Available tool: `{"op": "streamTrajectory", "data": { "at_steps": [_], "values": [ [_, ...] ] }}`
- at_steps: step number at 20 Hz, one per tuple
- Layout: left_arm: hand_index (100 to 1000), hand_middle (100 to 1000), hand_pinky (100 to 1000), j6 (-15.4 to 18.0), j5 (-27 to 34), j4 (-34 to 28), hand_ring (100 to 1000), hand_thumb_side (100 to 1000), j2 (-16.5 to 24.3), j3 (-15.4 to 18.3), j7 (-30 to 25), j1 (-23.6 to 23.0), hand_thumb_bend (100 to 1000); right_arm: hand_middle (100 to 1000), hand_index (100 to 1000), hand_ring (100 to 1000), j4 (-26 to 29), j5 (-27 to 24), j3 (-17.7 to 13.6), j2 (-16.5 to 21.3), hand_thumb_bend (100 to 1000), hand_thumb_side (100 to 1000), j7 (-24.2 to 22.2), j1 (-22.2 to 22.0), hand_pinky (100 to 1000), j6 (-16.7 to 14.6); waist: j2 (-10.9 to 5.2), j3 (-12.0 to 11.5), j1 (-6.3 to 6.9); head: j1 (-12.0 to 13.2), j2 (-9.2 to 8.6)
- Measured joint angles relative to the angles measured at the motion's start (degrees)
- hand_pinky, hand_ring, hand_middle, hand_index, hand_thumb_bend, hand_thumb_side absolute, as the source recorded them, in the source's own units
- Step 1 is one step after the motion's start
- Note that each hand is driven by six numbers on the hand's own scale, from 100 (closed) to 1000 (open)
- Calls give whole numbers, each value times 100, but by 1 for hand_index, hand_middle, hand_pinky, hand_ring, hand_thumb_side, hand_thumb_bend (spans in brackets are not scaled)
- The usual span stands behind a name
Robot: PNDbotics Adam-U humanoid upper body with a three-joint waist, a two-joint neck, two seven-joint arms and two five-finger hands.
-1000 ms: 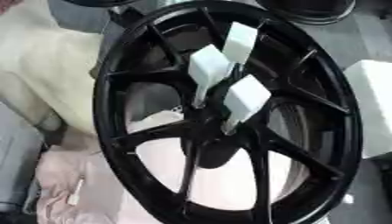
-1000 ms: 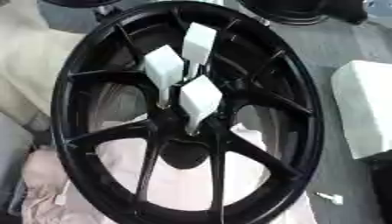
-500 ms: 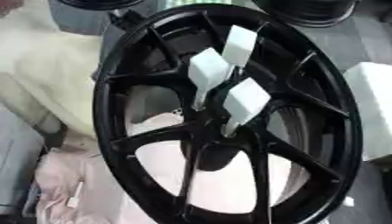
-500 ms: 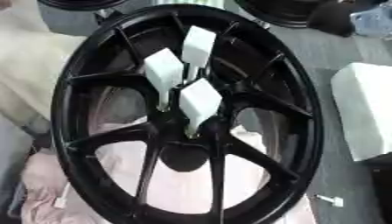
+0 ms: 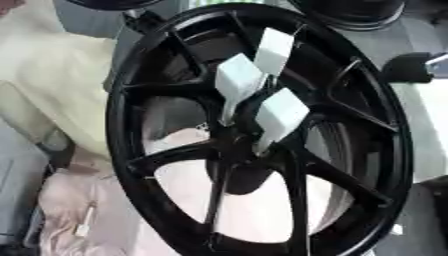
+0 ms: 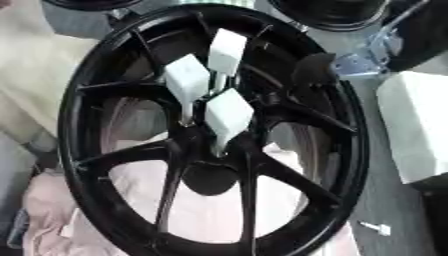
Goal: Pull the pin out of the wheel hub.
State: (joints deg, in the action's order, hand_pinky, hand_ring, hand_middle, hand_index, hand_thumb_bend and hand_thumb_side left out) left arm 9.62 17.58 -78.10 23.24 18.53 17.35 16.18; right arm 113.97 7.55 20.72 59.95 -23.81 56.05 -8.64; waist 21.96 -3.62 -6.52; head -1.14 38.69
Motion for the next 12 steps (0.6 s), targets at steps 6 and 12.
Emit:
{"op": "streamTrajectory", "data": {
  "at_steps": [6,12],
  "values": [
    [726,538,733,-5,-2,0,548,571,0,-1,-6,-1,685,656,762,655,0,-1,239,-255,556,481,-450,303,749,230,-5,-2,-1,4,7],
    [726,538,733,-6,-2,1,549,572,0,-1,-7,-1,685,655,758,656,1,-3,540,-501,540,446,-818,545,749,381,-6,-3,-1,10,46]
  ]
}}
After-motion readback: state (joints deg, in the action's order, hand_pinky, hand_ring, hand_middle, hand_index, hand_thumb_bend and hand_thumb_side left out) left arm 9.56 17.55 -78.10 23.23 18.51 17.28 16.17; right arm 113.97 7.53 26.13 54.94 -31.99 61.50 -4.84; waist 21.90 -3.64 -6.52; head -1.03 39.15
